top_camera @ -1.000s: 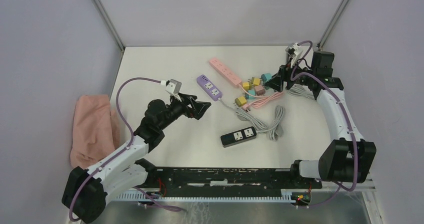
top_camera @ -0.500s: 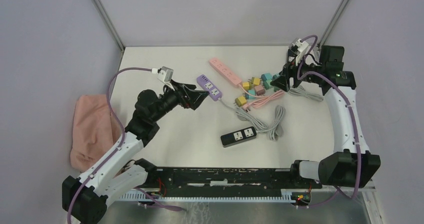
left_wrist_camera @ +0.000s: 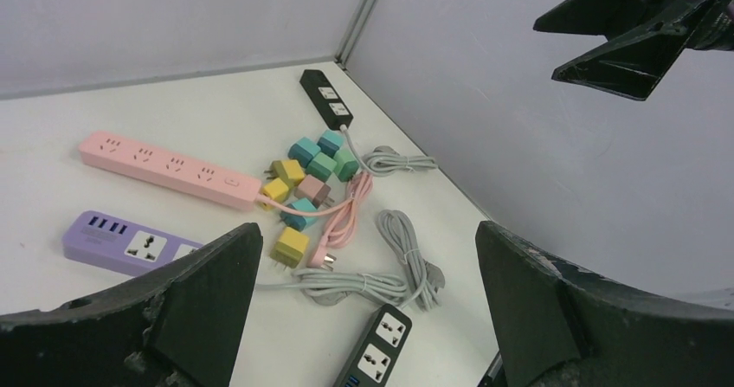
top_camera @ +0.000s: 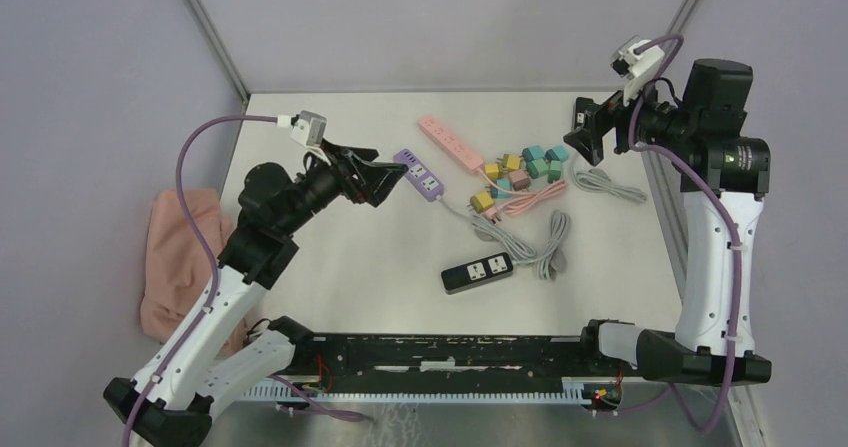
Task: Pull the plug off the socket
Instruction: Reset both arms
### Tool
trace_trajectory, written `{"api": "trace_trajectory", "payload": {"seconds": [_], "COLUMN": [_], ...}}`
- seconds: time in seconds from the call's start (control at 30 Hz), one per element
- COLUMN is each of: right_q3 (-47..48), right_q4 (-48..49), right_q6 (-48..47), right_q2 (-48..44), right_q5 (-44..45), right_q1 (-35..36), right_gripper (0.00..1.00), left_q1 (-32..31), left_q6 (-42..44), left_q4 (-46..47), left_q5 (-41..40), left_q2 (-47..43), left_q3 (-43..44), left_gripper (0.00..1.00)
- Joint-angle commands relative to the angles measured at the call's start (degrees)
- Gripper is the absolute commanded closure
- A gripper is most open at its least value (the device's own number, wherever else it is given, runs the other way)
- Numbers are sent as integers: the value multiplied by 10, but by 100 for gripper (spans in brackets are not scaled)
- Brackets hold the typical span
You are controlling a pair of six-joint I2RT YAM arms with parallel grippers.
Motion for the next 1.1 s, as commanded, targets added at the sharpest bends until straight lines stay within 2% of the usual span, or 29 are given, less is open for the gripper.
{"api": "trace_trajectory", "payload": {"seconds": [0.0, 0.3, 0.43, 0.63, 1.07], "right_q3": [50, 94, 84, 71, 71], "right_q4": [4, -6, 22, 64, 54], "right_q6": [112, 174, 223, 315, 308], "right_q2": [-11, -22, -33, -47, -68], "right_q5": [68, -5, -22, 55, 72], "right_q1": [-2, -2, -2, -2, -2], "right_gripper": [1, 1, 0, 0, 0], "left_q1": [3, 3, 3, 2, 3], "left_q6": [52, 91, 97, 105, 107], "left_q4": [-57, -122, -136, -150, -162], "left_q5": [-14, -43, -46, -53, -53], "left_q2": [-19, -42, -52, -61, -70], "left_q3": [61, 103, 114, 124, 120], "left_gripper": [1, 1, 1, 1, 1]}}
